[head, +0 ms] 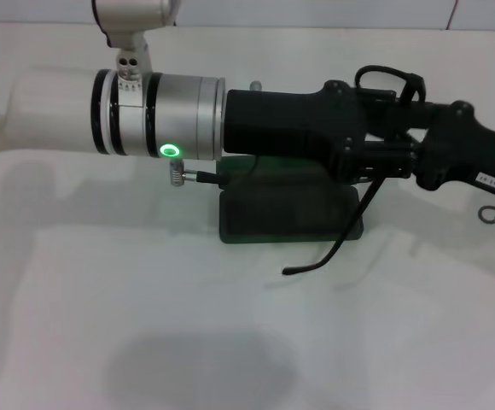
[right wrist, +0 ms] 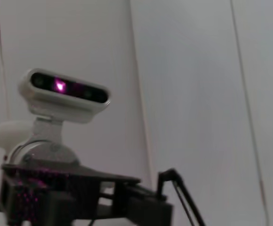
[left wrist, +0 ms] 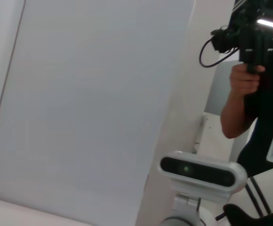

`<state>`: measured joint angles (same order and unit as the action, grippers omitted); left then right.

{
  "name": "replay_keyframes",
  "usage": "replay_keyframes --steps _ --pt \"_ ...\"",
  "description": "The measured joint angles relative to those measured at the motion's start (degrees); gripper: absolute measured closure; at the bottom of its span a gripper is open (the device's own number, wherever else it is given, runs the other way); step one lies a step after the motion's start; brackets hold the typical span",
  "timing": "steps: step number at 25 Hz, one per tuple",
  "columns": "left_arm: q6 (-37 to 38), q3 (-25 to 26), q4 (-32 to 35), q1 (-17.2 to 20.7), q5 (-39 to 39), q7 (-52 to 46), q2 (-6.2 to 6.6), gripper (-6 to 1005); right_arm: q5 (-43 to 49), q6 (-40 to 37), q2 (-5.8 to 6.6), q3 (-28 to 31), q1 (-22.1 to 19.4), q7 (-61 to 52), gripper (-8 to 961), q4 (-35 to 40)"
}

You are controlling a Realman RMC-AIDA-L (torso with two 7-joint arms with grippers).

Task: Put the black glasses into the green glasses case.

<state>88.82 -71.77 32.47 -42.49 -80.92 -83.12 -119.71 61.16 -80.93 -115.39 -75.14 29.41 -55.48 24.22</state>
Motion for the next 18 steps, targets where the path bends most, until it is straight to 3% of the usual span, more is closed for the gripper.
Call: replay_keyframes --steps 18 --pt "0.4 0.0 0.5 1.9 -0.1 0.4 0.40 435 4.5 -0.2 1.45 1.0 1.8 -10.8 847 -0.3"
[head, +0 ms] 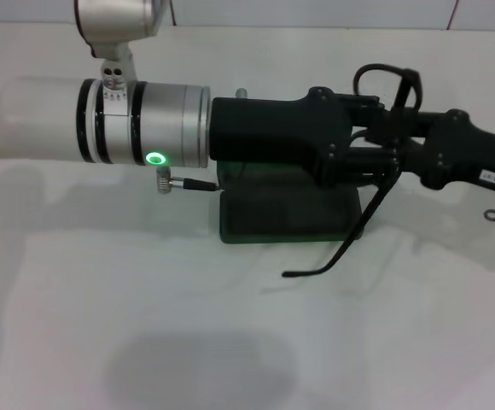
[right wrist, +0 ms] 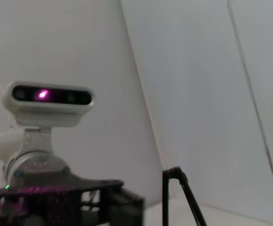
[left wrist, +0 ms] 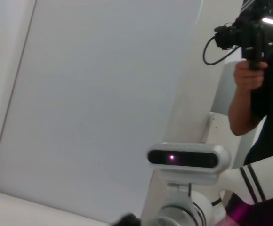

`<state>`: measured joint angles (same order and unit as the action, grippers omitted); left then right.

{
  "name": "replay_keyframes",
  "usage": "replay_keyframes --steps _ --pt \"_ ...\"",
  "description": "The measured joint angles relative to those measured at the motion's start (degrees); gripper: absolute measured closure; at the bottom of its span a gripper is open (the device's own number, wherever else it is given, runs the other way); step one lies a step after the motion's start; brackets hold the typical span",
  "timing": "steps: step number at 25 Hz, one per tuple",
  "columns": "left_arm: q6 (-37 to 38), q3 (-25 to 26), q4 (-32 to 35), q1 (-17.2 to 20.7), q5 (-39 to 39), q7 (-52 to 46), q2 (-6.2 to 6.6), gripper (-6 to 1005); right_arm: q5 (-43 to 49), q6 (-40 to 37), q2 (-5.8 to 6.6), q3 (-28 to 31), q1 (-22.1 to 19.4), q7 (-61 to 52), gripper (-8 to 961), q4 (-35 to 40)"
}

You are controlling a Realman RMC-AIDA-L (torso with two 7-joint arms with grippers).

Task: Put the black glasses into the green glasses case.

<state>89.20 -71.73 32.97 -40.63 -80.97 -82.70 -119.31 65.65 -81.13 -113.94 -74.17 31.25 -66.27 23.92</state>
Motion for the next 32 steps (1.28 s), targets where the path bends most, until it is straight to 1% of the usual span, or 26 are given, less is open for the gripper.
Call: replay_keyframes --steps 3,6,7,8,9,11,12,14,16,17,20,23,25,28,32 --pt "0.9 0.2 0.1 0.6 -0.3 0.0 0.46 435 0.0 -0.8 0.16 2.8 -0.6 -0.5 847 0.0" --pt "0.1 0.5 0.1 2.1 -0.8 0.0 1.37 435 -0.1 -3.8 1.10 5.7 -1.5 -1.4 847 0.0" --pt "-0.8 0.7 0.0 2.6 -1.2 0.0 1.72 435 -0.1 -3.8 1.10 5.7 -1.5 -1.4 847 0.0" --pt "-2.1 0.9 -0.2 3.2 -1.7 0.1 1.98 435 -0.3 -8.8 2.12 9.1 -2.7 -2.1 847 -0.1" --pt "-3.2 1.0 -0.4 3.7 -2.2 0.1 2.15 435 -0.4 -9.6 2.22 9.6 -2.8 -2.1 848 -0.2" --pt "-5.3 1.2 -0.7 4.5 -4.1 0.2 2.23 435 -0.4 -13.4 2.27 12.6 -3.5 -2.1 848 -0.2" --pt "-5.8 1.2 -0.7 4.6 -5.1 0.3 2.09 436 -0.5 -14.8 2.11 13.9 -3.7 -2.2 848 -0.2" --pt "-5.9 0.6 -0.6 4.5 -8.5 0.6 1.23 436 -0.5 -15.9 1.54 15.1 -3.7 -2.4 848 0.1" --pt "-5.5 -0.7 -0.2 3.9 -11.8 0.6 0.18 436 -0.9 -16.1 0.29 15.5 -3.2 -2.6 848 0.5" --pt "-5.2 -1.7 -0.1 3.5 -12.8 0.7 -0.29 436 -1.0 -16.1 -0.01 15.5 -2.9 -2.6 848 0.5" --pt "-4.7 -6.5 -0.4 2.5 -11.4 0.8 -0.57 436 -1.1 -15.4 -1.33 15.3 -1.2 -2.5 848 0.6" --pt "-3.6 -10.4 -0.1 2.3 -6.8 1.0 -0.57 436 -0.9 -13.6 -1.68 14.3 0.1 -2.5 848 0.2" --pt "-1.6 -10.7 0.0 2.5 -4.8 1.7 -0.49 436 -0.8 -11.6 -1.81 12.9 0.7 -2.5 848 -0.1" --pt "1.7 -9.7 0.1 3.1 -1.9 3.1 -0.07 436 -0.8 -8.8 -1.85 10.3 0.9 -2.6 848 -0.1" --pt "4.7 -5.1 0.2 4.0 -1.2 3.8 0.24 436 -0.7 -6.1 -1.45 6.1 1.0 -3.5 848 -0.2"
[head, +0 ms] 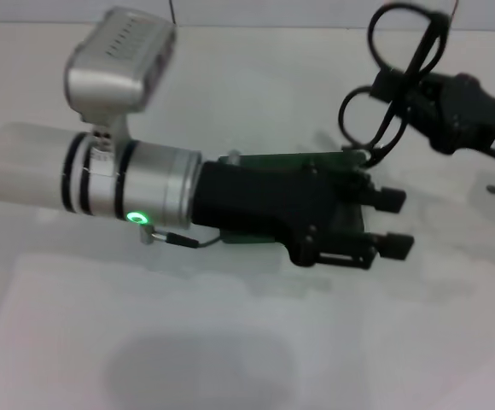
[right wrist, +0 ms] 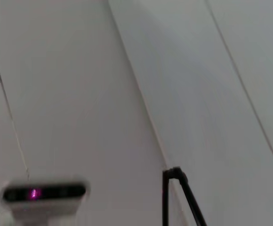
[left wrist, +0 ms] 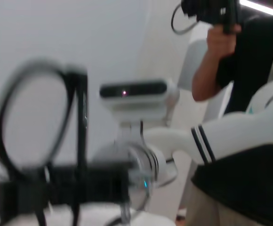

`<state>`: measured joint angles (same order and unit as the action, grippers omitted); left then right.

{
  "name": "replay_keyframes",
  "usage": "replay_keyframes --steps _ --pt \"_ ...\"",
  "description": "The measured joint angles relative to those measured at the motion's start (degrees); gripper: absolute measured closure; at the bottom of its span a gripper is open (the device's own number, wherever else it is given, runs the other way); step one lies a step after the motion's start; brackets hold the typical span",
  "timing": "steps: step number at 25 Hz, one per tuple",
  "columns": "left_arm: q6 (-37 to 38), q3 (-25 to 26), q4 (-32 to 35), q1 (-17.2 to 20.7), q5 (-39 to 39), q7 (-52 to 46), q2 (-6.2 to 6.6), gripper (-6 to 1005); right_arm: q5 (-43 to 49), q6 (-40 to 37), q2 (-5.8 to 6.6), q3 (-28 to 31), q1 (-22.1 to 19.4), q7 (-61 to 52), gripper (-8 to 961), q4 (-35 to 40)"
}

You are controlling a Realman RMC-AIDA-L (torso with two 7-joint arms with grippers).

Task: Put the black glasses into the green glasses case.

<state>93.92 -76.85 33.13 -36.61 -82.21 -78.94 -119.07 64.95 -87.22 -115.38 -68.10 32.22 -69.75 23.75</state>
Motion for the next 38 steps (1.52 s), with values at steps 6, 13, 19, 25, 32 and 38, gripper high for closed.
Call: replay_keyframes --steps 6,13,19,25,32,38 --pt "2.5 3.4 0.4 0.4 -0.2 0.7 0.63 436 1.6 2.9 0.60 -5.8 0.7 -1.8 848 0.0" --pt "2.5 3.4 1.3 0.4 -0.6 0.8 0.62 436 7.5 3.3 0.23 -6.1 1.9 -3.0 848 0.0" --pt "1.7 3.4 1.3 0.4 -0.6 0.8 0.60 436 9.1 2.9 0.37 -6.3 2.1 -3.0 848 0.4" --pt "1.4 3.4 1.3 0.4 -0.6 0.8 0.60 436 10.4 2.6 0.76 -6.4 2.3 -3.0 849 0.6" --pt "0.4 3.4 1.3 0.2 -0.6 0.5 0.59 437 10.5 2.4 1.37 -5.5 1.9 -2.5 849 0.7" --pt "0.4 3.5 1.3 0.2 -0.6 0.7 0.59 437 10.4 1.4 1.83 -3.6 1.7 -2.5 849 0.7"
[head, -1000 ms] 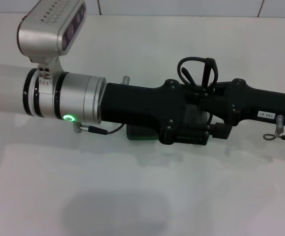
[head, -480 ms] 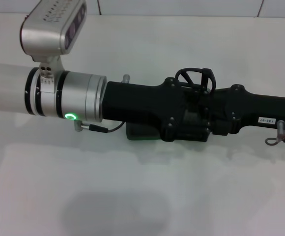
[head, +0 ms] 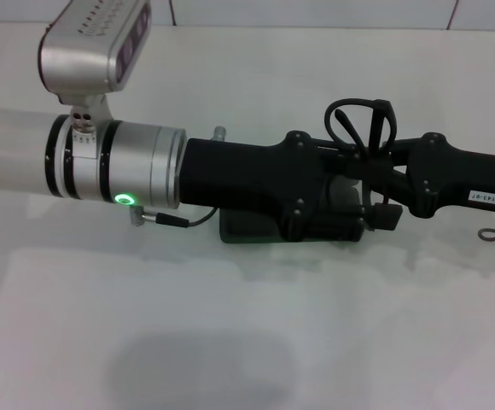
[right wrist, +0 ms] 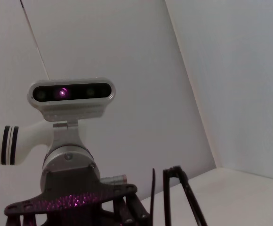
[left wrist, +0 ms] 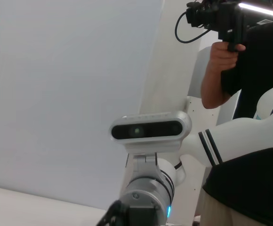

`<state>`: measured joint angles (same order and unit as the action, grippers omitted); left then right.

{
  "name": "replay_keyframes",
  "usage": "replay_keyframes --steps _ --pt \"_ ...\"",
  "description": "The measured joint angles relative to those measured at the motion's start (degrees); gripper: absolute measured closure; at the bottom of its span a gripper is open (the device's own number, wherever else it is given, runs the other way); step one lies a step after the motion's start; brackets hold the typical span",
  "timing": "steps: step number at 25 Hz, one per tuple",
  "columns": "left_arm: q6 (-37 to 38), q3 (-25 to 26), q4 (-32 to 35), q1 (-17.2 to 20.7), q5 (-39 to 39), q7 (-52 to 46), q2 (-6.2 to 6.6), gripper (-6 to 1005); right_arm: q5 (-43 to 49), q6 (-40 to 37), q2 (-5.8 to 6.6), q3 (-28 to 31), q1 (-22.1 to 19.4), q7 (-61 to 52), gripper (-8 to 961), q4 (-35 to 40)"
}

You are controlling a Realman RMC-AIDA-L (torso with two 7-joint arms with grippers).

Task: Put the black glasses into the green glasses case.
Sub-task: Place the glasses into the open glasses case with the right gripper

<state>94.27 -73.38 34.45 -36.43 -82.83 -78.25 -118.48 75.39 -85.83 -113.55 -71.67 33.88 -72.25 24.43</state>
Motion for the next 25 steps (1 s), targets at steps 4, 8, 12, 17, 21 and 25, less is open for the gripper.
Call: replay_keyframes --steps 4,8,12,17,21,25 --pt "-0.1 0.0 0.0 -0.3 0.0 0.0 -0.18 437 0.9 -0.2 0.03 -0.3 0.3 0.0 849 0.0" --pt "-0.2 0.0 0.0 -0.6 -0.1 0.0 -0.29 437 2.3 -0.3 -0.17 -0.3 0.6 0.0 849 0.1" --pt "-0.2 0.0 0.0 -0.6 0.2 -0.2 0.18 437 2.2 -0.3 0.18 1.2 -0.2 0.2 849 0.2" --pt "0.1 5.0 0.0 1.6 0.8 -0.1 0.98 437 2.2 0.1 -0.11 5.3 -2.9 5.0 850 2.1" --pt "-1.1 14.4 0.0 4.9 0.6 0.1 1.11 436 4.6 2.0 -1.60 4.9 -5.2 9.1 850 8.0" --pt "-3.9 19.8 -0.1 7.0 0.6 0.7 1.35 436 10.2 5.3 -2.60 0.3 -7.3 9.0 850 17.9"
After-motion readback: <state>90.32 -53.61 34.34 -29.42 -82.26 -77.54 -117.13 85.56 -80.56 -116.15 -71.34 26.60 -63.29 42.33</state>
